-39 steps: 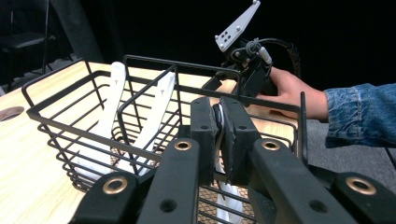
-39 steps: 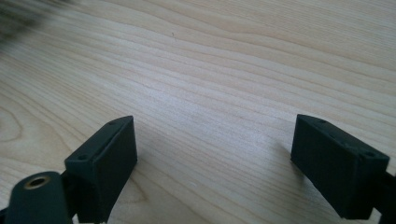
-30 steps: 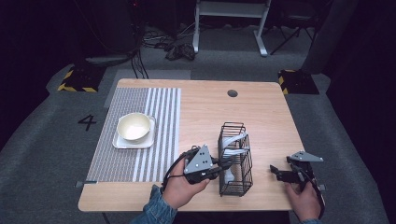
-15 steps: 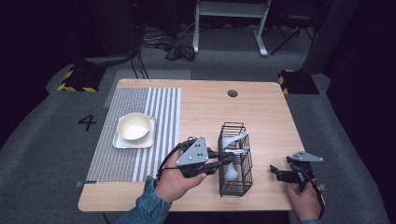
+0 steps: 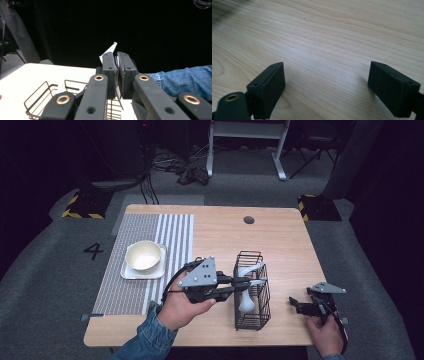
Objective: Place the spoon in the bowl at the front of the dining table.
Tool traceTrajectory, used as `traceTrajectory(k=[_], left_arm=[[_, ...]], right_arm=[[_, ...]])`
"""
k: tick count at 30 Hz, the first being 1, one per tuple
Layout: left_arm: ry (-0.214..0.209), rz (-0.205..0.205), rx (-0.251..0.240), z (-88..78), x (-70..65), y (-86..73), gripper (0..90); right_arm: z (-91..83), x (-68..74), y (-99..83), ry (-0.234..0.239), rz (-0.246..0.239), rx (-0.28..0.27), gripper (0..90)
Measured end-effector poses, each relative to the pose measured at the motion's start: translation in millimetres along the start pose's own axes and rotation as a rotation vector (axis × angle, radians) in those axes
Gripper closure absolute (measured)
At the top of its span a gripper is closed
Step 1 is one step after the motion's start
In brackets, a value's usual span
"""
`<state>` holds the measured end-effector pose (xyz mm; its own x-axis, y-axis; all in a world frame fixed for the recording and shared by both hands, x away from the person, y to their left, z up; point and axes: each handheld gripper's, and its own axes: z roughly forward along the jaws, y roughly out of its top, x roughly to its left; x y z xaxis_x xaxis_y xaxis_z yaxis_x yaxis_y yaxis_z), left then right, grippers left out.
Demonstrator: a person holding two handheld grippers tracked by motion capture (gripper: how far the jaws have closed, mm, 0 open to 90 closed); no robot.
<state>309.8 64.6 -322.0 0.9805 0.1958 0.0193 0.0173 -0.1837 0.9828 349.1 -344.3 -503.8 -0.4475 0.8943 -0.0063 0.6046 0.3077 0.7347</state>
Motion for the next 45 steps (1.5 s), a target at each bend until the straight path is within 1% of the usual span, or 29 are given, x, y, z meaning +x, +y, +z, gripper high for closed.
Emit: traceTrajectory(k=[4,6,7,11,12,13,19,22,25,26,28,29,30,31,32,33,34,35,36,39,40,41,42,45], left_arm=[[0.013,-0.001,-0.004,-8.2,1.2,3.1,85.3],[0.013,0.000,-0.005,-11.0,2.0,3.7,85.3],[0.012,-0.002,-0.013,-15.5,3.6,4.0,85.4],[0.010,-0.003,-0.025,-24.3,8.1,2.9,85.4],[0.010,-0.003,-0.025,-24.3,8.1,2.9,85.4],[0.022,-0.002,-0.024,-30.3,10.4,1.5,85.4],[0.074,-0.016,-0.027,-46.3,14.9,-3.4,85.4],[0.108,-0.025,-0.027,-54.8,17.4,-6.4,85.4],[0.163,-0.017,-0.018,-64.4,19.8,-9.8,85.4],[0.163,-0.017,-0.018,-64.4,19.8,-9.8,85.4],[0.189,-0.022,-0.018,-70.5,21.4,-12.4,85.4],[0.218,-0.028,-0.018,-77.1,22.9,-15.2,85.4],[0.231,-0.034,-0.020,-80.4,23.3,-16.8,85.4],[0.231,-0.034,-0.020,-80.4,23.3,-16.8,85.4],[0.258,-0.041,-0.017,-87.7,24.0,-19.8,85.4],[0.271,-0.045,-0.020,-91.4,24.2,-21.3,85.4],[0.271,-0.045,-0.020,-91.4,24.2,-21.3,85.4],[0.279,-0.050,-0.020,-95.2,24.2,-22.5,85.4],[0.299,-0.057,-0.024,-102.7,24.3,-24.9,85.4],[0.337,-0.064,-0.028,-114.3,25.4,-27.4,85.4],[0.348,-0.067,-0.027,-118.2,26.2,-28.1,85.4],[0.348,-0.067,-0.027,-118.2,26.2,-28.1,85.4],[0.377,-0.073,-0.029,-125.4,28.7,-29.9,85.4],[0.419,-0.084,-0.032,-134.7,33.2,-32.5,85.4]], right_arm=[[0.0,0.0,0.0,0.000,0.000,0.000,14.5],[0.0,0.0,0.0,0.000,0.000,0.000,14.5],[0.0,0.0,0.0,0.000,0.000,0.000,14.5],[0.0,0.0,0.0,0.000,0.000,0.000,14.5],[0.0,0.0,0.0,0.000,0.000,0.000,14.5],[0.0,0.0,0.0,0.000,-0.001,0.000,14.5],[0.0,0.0,0.0,0.000,-0.001,0.000,14.5],[0.1,0.0,0.0,0.000,-0.001,0.000,14.5],[-0.1,0.2,0.0,-0.001,-0.002,-0.001,14.5],[0.0,0.1,0.0,0.000,-0.002,0.000,14.5],[0.0,0.1,0.0,0.000,-0.002,0.000,14.5],[0.0,0.1,0.0,0.000,-0.002,0.000,14.5],[0.0,0.1,0.0,0.000,-0.002,0.000,14.5],[0.0,0.1,0.1,0.000,-0.001,-0.001,14.5],[0.0,0.0,0.1,0.000,-0.001,0.000,14.5],[0.0,0.0,0.1,0.000,-0.001,0.000,14.5],[0.0,0.0,0.1,0.000,-0.001,0.000,14.5],[0.1,0.0,0.1,0.000,-0.001,0.000,14.5],[0.1,0.0,0.1,0.000,-0.001,-0.001,14.5],[0.1,0.0,0.1,0.000,-0.001,-0.001,14.5],[0.1,0.0,0.1,0.000,-0.001,-0.001,14.5],[0.1,0.0,0.1,0.000,-0.001,-0.001,14.5],[0.1,0.0,0.1,0.000,-0.001,-0.001,14.5],[0.1,0.0,0.1,0.000,-0.001,-0.001,14.5]])
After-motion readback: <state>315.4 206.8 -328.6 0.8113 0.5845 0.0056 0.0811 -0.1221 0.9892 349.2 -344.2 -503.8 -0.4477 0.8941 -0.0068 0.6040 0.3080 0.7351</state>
